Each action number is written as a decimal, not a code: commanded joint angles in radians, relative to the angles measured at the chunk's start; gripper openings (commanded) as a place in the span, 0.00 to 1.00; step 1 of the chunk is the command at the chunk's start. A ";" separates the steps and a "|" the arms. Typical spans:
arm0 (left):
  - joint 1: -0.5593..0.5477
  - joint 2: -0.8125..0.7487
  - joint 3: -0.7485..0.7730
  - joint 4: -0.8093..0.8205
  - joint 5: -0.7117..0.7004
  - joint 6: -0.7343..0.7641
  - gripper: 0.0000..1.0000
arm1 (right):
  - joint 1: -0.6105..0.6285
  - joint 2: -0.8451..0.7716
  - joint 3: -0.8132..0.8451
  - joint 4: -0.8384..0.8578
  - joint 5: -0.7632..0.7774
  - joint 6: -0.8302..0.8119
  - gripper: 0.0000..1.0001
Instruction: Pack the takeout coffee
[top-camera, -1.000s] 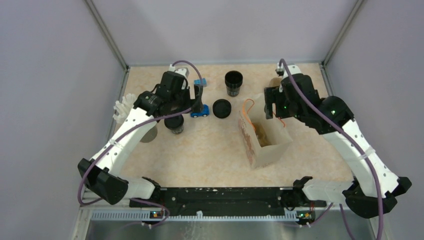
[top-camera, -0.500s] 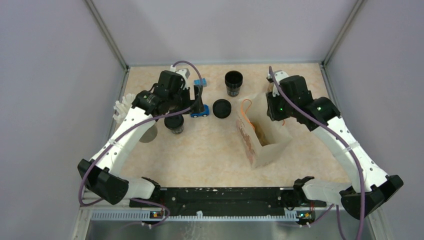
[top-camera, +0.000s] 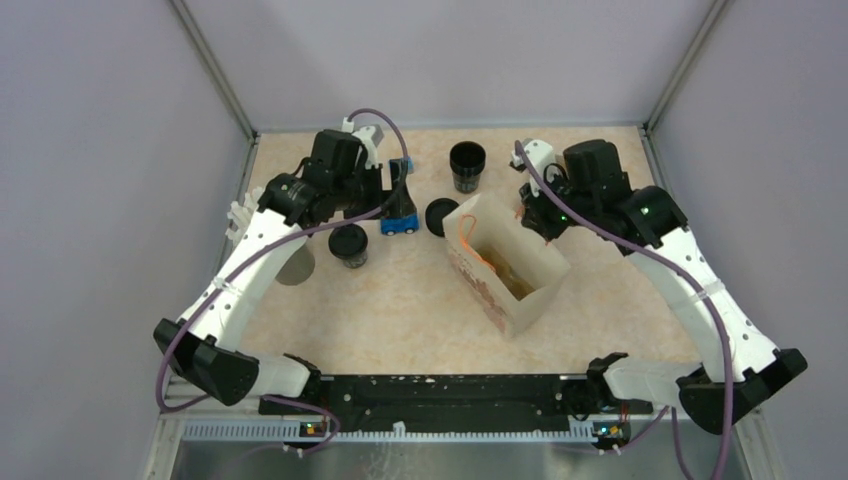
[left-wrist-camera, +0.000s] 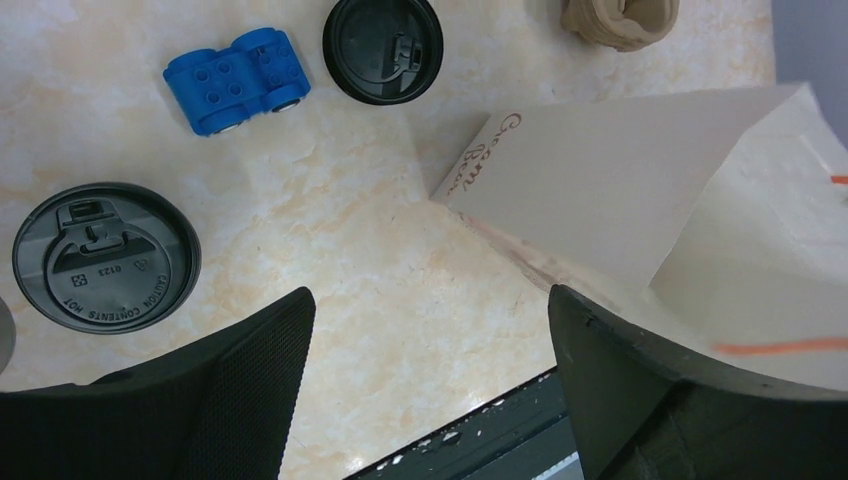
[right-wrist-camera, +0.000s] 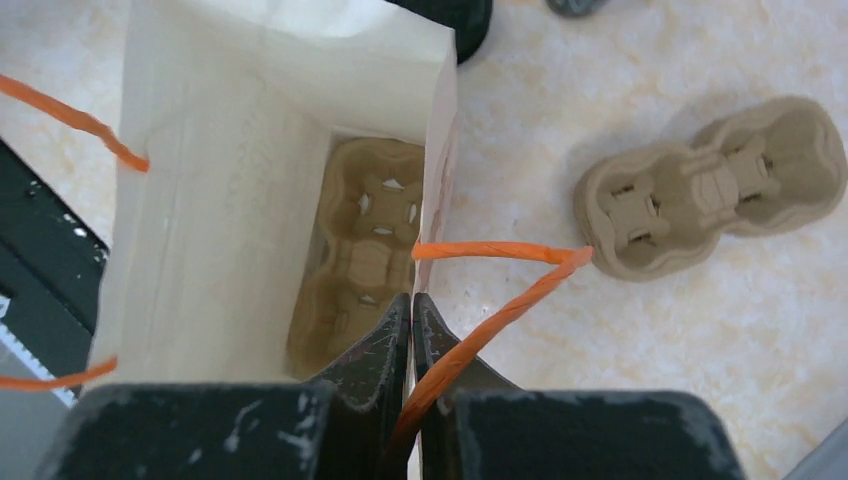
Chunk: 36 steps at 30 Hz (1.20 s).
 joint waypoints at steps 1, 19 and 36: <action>0.006 0.023 0.062 0.007 0.009 -0.019 0.91 | -0.004 0.069 0.103 0.020 -0.173 -0.131 0.01; 0.037 0.022 0.030 -0.052 -0.012 -0.017 0.92 | 0.041 0.182 0.110 0.147 -0.218 -0.314 0.00; 0.100 0.158 0.018 -0.148 -0.349 0.072 0.99 | 0.041 -0.012 0.092 0.293 0.078 0.067 0.77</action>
